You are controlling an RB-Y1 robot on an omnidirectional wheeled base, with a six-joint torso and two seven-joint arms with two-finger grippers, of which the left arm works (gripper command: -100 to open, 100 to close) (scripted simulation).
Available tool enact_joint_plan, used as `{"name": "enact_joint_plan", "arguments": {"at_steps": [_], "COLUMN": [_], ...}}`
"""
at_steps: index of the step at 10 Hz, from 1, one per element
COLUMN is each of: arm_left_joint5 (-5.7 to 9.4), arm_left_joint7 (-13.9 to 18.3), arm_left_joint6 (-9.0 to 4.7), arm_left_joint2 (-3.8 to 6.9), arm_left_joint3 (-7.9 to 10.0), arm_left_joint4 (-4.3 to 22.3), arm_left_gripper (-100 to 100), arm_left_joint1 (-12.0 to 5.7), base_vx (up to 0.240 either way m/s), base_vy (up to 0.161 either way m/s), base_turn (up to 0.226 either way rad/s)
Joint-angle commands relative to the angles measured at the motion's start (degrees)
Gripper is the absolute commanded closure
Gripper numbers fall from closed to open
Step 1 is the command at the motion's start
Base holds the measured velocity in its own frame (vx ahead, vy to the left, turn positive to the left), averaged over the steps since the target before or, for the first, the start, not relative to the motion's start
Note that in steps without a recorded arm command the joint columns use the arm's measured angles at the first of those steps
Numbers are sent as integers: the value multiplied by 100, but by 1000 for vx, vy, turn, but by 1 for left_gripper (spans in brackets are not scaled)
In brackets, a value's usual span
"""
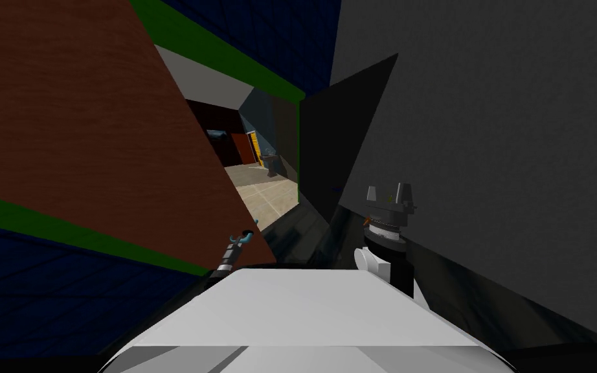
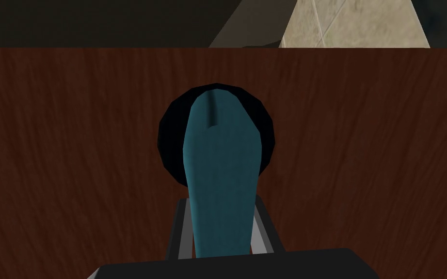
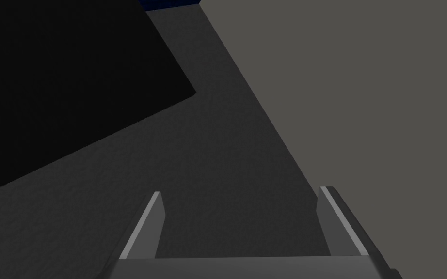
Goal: Pull the door open
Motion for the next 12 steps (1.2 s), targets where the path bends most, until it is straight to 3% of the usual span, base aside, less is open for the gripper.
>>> {"name": "enact_joint_plan", "arguments": {"at_steps": [1,7,9,12], "arm_left_joint5": [104,515,545,740], "arm_left_joint7": [-96,-356,-375,-498], "arm_left_joint6": [113,407,429,569], "arm_left_joint2": [-57,-53,-53,-51], "arm_left_joint3": [-163,-501,-525,-686], "arm_left_joint4": [72,432,458,630], "arm_left_gripper": [100,100,100,100], "arm_left_joint1": [-165,-835,-884,-1203], "base_vx": [-240,-201,-117,-184], "base_vy": [56,51,44,54], "base_turn": [-130,-117,-54,-95]}}
